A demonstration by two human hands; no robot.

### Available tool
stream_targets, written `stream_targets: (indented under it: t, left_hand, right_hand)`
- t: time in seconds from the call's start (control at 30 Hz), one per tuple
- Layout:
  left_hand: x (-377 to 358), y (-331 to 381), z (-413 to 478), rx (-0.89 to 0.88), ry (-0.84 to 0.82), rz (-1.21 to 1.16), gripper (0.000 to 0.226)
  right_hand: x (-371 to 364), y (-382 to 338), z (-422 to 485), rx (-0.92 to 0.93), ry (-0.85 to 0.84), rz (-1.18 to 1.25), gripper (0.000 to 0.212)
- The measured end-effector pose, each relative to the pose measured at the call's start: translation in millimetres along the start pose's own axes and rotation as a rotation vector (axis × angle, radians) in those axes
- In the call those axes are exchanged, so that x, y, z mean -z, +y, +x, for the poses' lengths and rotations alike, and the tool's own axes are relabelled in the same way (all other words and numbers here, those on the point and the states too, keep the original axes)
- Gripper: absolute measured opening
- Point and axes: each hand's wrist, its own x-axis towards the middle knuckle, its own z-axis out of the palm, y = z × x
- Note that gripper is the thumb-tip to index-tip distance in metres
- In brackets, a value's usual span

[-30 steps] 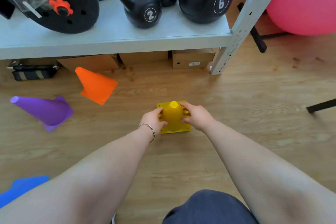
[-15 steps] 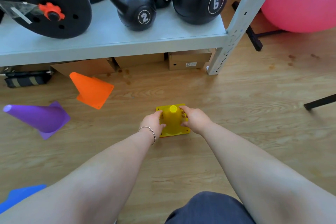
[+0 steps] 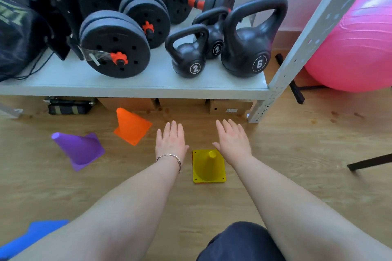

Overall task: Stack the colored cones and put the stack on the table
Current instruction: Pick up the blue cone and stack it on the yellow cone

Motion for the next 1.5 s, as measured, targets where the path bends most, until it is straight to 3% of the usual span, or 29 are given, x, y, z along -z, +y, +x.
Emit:
stream_targets:
  t: [0.3,0.57,0.8,0.93,1.07,1.5]
  left_hand:
    - [65.9,-73.2,-4.5,0.207,0.088,-0.015,0.077]
    - [103.3,-185.1,-21.4,0.363,0.116,-0.019,0.078]
    - [119.0,-259.6,-39.4,0.431,0.104,-0.017,0.078]
    - [129.8,-288.0,-44.2,0.368,0.134,0.049,0.078]
    - [115.9,-324.7,-73.1,0.378,0.116,0.098,0.078]
    - [-8.9,-418.3,-194.5,0.773,0.086,-0.239,0.075]
  right_hand:
    - [55.5,-87.4,42.8,0.102,0.109,-0.038,0.078]
    - [94.3,-188.4,73.7,0.264,0.198,-0.025,0.074]
    - [85.6,-262.9,76.8,0.369,0.162,0.011,0.075]
    - [74.8,-296.5,71.4,0.395,0.143,0.025,0.075]
    - [64.1,-324.2,66.6,0.426,0.116,0.01,0.077]
    - [-7.6,-420.2,33.5,0.624,0.011,-0.041,0.073]
